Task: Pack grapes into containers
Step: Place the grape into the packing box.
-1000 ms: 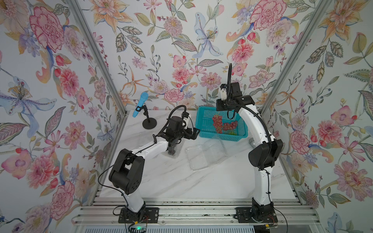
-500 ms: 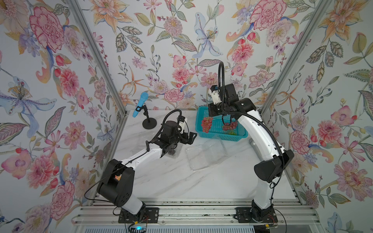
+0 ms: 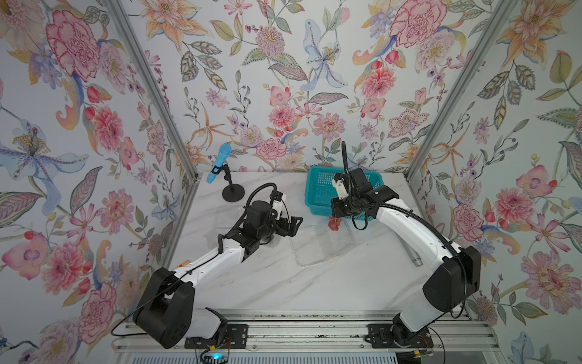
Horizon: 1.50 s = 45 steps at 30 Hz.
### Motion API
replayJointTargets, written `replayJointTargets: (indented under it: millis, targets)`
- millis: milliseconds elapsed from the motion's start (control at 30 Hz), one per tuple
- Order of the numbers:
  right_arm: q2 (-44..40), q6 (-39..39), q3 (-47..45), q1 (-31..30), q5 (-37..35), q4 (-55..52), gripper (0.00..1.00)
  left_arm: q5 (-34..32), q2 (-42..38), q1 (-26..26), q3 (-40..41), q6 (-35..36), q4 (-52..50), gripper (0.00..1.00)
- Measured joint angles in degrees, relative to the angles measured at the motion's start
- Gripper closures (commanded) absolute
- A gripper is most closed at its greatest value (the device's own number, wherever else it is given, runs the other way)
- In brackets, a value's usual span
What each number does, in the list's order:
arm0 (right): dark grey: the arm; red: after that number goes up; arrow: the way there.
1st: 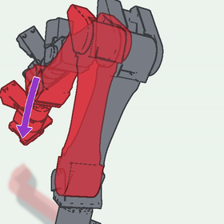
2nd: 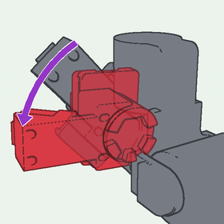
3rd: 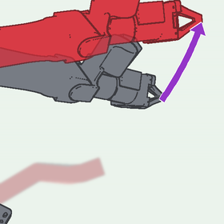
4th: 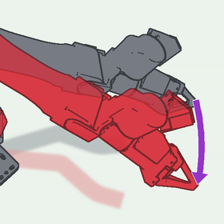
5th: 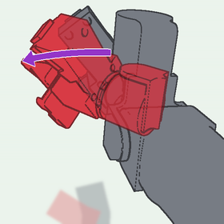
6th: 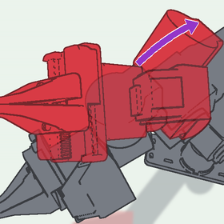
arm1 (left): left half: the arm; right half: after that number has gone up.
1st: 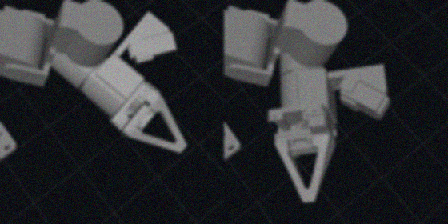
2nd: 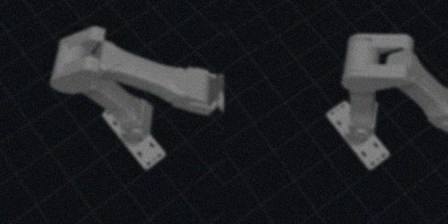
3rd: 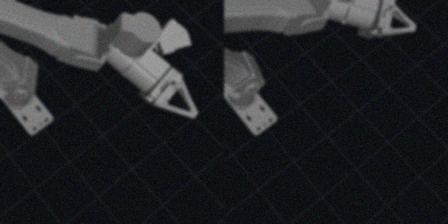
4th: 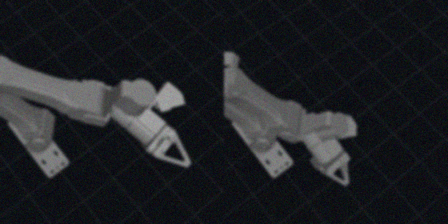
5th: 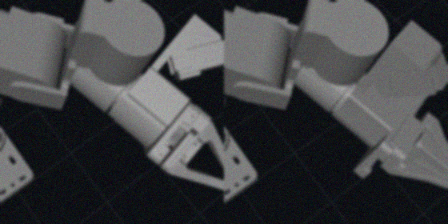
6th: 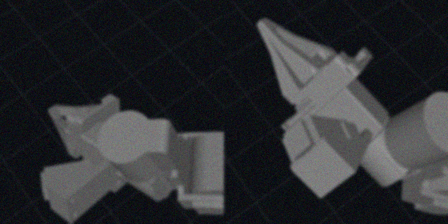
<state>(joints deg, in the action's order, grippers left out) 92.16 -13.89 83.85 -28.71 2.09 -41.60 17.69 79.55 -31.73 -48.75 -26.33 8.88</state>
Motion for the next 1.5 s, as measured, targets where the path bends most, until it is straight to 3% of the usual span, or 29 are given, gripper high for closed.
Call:
replayJointTargets:
  millis: [367,800,933,1200,1500]
  targets:
    - [-2.3,-1.6,-20.7,10.2,5.6,11.8,1.00,-3.2,-0.1,-5.2,0.6,-1.3,1.4,0.00]
    - [-2.1,-1.6,-24.0,11.0,4.6,17.1,1.00,-4.9,-0.3,-7.3,1.4,-1.8,1.9,0.00]
    - [-2.1,-1.7,-24.0,11.0,3.3,17.4,0.79,-4.9,-1.9,-7.5,3.7,-2.4,2.2,0.00]
    - [-2.2,-2.9,-24.0,10.3,1.0,17.5,0.54,-5.1,-3.5,-7.6,4.8,-3.2,2.7,0.00]
    - [-6.2,-2.9,-22.2,10.3,-0.1,14.8,0.19,-5.1,-1.3,-7.6,4.7,-3.2,3.8,0.00]
